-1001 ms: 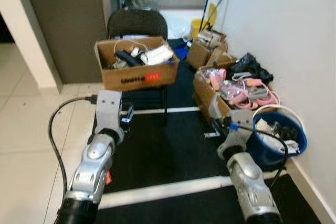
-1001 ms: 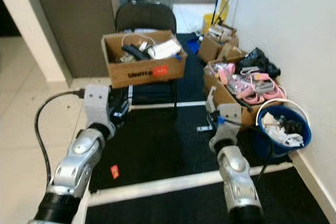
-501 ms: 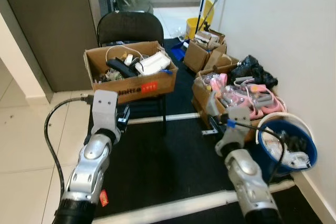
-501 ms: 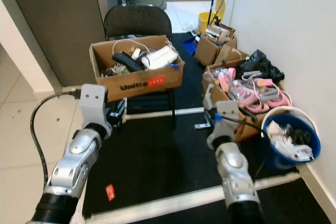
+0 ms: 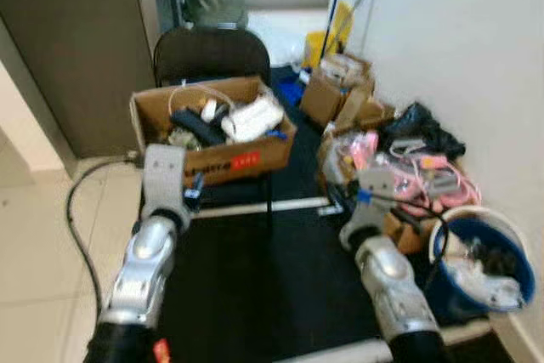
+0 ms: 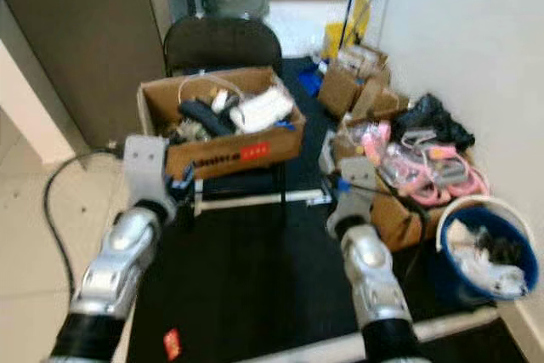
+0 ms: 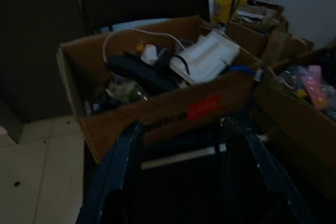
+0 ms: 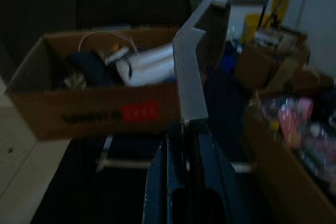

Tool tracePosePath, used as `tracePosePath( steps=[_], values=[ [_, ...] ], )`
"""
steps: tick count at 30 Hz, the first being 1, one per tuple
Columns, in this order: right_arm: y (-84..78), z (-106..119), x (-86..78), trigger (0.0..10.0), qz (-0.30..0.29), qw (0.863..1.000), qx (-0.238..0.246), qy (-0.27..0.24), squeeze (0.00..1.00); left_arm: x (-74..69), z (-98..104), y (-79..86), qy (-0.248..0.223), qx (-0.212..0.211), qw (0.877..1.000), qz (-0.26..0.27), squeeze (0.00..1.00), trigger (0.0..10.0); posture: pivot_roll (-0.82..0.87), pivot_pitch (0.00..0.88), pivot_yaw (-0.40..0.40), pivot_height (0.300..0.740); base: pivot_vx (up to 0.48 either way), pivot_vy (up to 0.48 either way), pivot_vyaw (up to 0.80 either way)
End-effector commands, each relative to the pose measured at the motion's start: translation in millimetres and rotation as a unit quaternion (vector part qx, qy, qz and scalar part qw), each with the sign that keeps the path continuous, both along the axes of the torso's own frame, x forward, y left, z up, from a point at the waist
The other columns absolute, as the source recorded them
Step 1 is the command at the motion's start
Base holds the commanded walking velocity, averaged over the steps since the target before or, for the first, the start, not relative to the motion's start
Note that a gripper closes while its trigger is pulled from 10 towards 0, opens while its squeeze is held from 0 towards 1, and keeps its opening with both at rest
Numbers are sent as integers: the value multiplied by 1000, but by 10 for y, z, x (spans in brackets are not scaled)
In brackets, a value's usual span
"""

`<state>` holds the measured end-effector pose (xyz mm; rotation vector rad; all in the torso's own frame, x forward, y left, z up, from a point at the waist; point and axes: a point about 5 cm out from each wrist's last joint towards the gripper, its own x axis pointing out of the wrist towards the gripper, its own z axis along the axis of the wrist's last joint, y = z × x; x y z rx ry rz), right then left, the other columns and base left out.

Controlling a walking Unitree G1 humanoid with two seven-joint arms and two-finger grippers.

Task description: Picking trash to rubbish bin

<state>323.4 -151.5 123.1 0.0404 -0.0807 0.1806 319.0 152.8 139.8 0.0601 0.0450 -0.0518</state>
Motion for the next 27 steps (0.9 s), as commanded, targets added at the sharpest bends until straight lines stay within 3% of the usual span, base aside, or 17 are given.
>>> tracePosePath(
  steps=[1, 27],
  values=[
    [59, -40, -12, 10000, 8, 1000, 3, 7, 0, -35, -51, 72, 9, 6, 1000, 12, 0, 10000, -67, 95, -41, 740, 428, 0, 0],
    [170, -11, 33, 10000, 32, 999, 13, 1, 0, -49, -38, 34, 7, 9, 1000, 6, 0, 10000, -49, 89, -43, 740, 427, 0, 0]
  ],
)
